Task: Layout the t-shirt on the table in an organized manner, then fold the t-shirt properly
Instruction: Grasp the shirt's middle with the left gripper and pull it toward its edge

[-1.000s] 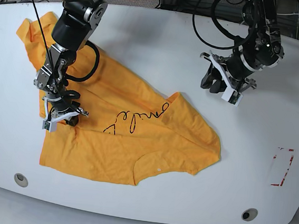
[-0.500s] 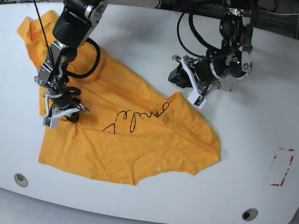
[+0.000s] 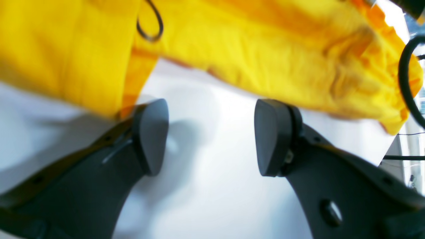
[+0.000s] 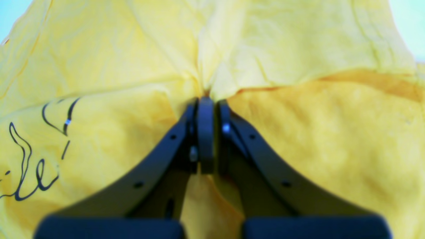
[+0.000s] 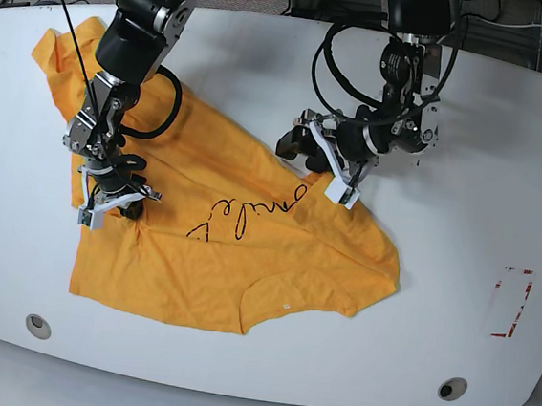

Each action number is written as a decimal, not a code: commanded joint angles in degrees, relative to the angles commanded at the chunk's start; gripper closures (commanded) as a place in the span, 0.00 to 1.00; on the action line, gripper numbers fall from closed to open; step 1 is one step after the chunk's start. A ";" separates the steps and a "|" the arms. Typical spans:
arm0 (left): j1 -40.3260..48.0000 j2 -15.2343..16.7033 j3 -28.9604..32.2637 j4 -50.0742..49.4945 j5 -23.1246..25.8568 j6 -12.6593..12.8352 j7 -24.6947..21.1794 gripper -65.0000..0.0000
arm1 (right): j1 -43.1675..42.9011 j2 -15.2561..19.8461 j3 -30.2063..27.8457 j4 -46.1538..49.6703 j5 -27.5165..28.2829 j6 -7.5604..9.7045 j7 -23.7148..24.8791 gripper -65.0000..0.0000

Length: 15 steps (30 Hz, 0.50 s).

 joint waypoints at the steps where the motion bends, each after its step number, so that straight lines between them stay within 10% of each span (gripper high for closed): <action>1: -1.23 0.00 0.00 -2.46 -1.85 0.00 0.00 0.41 | 0.00 0.00 0.00 0.00 0.00 0.00 0.00 1.00; 15: -10.11 0.00 3.69 -18.37 -11.69 0.00 -0.79 0.46 | -0.70 0.00 0.00 0.00 0.09 0.00 0.00 1.00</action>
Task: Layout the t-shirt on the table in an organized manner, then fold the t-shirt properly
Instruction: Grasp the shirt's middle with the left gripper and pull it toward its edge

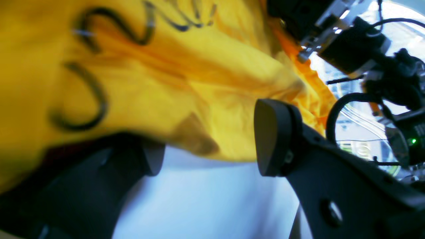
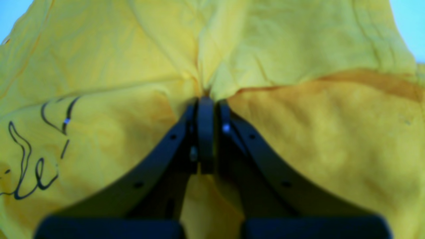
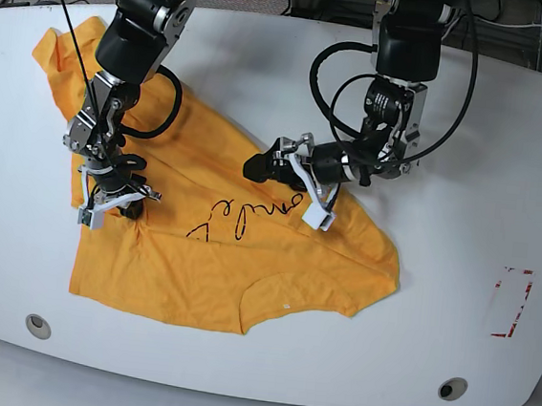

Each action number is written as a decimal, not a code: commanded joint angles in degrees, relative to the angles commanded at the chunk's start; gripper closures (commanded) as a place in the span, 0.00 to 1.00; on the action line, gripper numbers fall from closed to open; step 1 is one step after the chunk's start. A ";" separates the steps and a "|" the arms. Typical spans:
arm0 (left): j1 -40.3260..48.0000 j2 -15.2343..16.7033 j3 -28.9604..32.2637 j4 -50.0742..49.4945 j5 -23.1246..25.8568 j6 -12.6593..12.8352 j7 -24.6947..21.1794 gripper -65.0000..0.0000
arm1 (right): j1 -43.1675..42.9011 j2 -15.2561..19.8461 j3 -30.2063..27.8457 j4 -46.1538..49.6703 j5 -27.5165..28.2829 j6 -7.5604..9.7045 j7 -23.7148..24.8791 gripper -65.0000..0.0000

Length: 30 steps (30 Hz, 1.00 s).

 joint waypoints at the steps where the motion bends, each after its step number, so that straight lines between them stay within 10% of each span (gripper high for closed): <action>1: -0.09 0.00 0.00 0.00 0.00 0.00 -0.26 0.49 | -0.09 0.00 0.00 0.00 0.09 0.00 0.00 1.00; 9: -0.09 0.00 0.00 -0.35 0.18 0.09 -1.93 1.00 | -0.44 0.00 0.00 0.00 0.18 0.09 0.00 1.00; 15: -0.09 -2.01 0.00 -0.18 0.00 0.09 -1.49 1.00 | -0.44 0.00 0.00 0.00 0.18 0.09 0.00 1.00; 30: 1.85 -18.63 -0.44 18.20 -9.67 0.00 5.80 1.00 | -1.41 -2.02 0.00 12.75 0.26 0.09 -5.27 1.00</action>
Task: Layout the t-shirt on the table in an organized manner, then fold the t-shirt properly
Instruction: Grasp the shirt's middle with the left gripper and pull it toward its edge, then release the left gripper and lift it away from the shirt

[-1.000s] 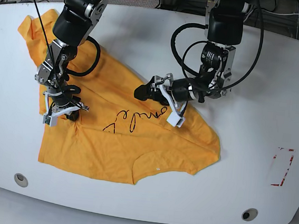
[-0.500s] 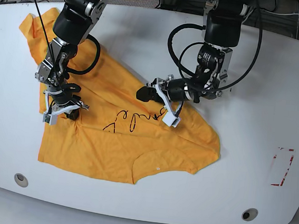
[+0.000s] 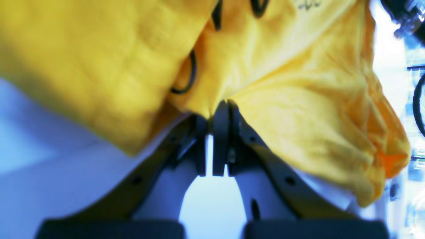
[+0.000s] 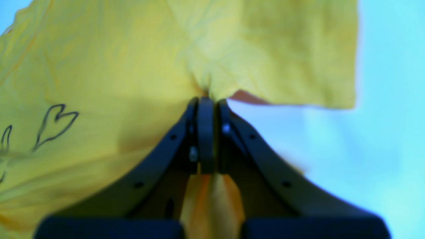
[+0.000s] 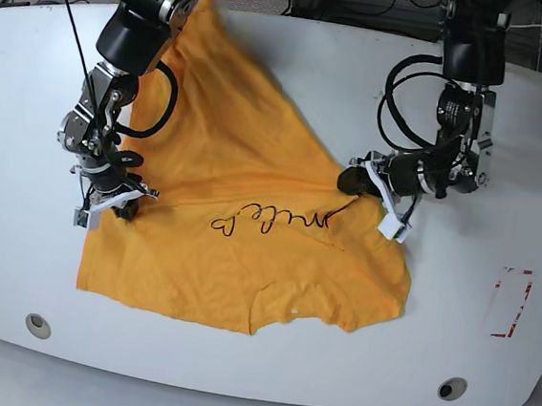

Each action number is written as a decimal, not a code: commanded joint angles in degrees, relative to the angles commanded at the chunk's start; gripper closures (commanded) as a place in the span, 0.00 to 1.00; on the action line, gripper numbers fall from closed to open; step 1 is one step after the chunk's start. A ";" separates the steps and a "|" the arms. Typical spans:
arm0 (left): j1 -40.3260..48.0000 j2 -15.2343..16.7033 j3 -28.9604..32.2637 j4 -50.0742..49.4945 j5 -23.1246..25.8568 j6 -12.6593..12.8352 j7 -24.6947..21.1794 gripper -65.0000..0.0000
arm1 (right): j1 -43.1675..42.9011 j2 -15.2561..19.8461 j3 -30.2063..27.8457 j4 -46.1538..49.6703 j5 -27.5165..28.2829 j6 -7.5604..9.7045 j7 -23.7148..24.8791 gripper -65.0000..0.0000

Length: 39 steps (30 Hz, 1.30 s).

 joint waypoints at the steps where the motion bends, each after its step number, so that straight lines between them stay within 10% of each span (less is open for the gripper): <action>1: 0.00 -0.97 0.00 1.05 -0.62 0.00 0.35 1.00 | 0.00 0.00 -0.09 1.05 0.00 0.00 -0.62 1.00; 11: 2.46 -9.67 -1.67 8.18 -4.48 0.00 2.46 1.00 | -3.25 -0.97 -3.43 9.93 0.09 0.00 -5.36 1.00; 33: 17.14 -16.97 -20.22 19.87 -5.71 -0.44 9.23 1.00 | -22.95 -7.74 -3.60 32.44 0.09 0.00 -13.27 0.99; 39: 17.93 -16.97 -23.30 20.84 -5.71 -0.44 9.41 0.99 | -24.26 -7.82 -3.60 32.79 0.00 0.00 -13.27 0.66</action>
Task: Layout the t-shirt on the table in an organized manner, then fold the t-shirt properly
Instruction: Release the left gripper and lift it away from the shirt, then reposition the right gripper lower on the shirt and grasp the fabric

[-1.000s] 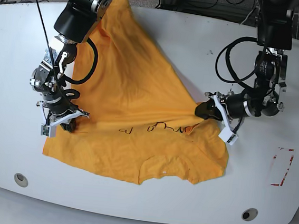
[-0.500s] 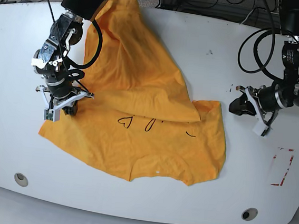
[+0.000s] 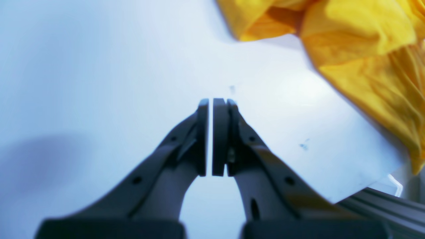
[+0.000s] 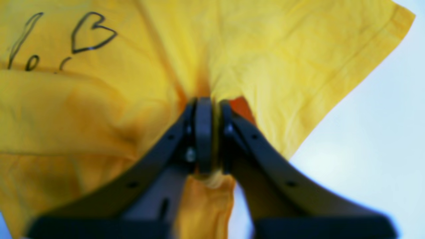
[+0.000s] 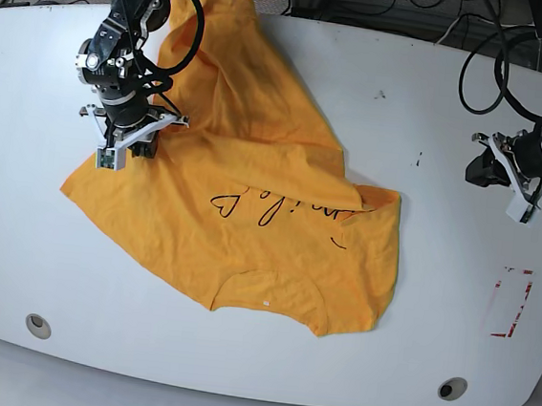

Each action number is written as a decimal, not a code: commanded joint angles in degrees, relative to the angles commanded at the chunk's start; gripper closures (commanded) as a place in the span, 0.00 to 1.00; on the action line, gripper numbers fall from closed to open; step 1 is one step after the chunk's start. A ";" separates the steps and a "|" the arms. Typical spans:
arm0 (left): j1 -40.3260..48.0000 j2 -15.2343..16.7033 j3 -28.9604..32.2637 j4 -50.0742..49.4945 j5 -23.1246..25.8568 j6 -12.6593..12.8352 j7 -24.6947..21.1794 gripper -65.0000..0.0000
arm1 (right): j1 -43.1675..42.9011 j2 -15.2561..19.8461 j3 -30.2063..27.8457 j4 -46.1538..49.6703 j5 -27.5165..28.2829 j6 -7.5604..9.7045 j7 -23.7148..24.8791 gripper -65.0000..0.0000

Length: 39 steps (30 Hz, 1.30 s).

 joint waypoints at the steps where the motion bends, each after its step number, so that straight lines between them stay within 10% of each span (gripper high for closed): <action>1: -0.09 0.00 -0.18 0.09 0.00 0.00 0.00 0.99 | 0.00 0.00 0.00 0.09 0.00 -0.18 0.00 0.56; 8: -2.90 0.35 0.09 -0.09 0.00 0.00 0.00 0.99 | 0.53 0.44 -0.09 3.34 -0.09 -0.18 0.18 0.16; 24: -11.78 2.73 3.25 -2.64 0.09 0.09 0.00 0.99 | 25.58 8.26 -0.09 -21.45 0.00 -0.09 2.02 0.17; 39: -8.79 7.03 3.78 -2.55 0.09 0.00 0.00 0.99 | 43.52 17.93 -7.82 -68.92 -0.09 -0.09 27.69 0.17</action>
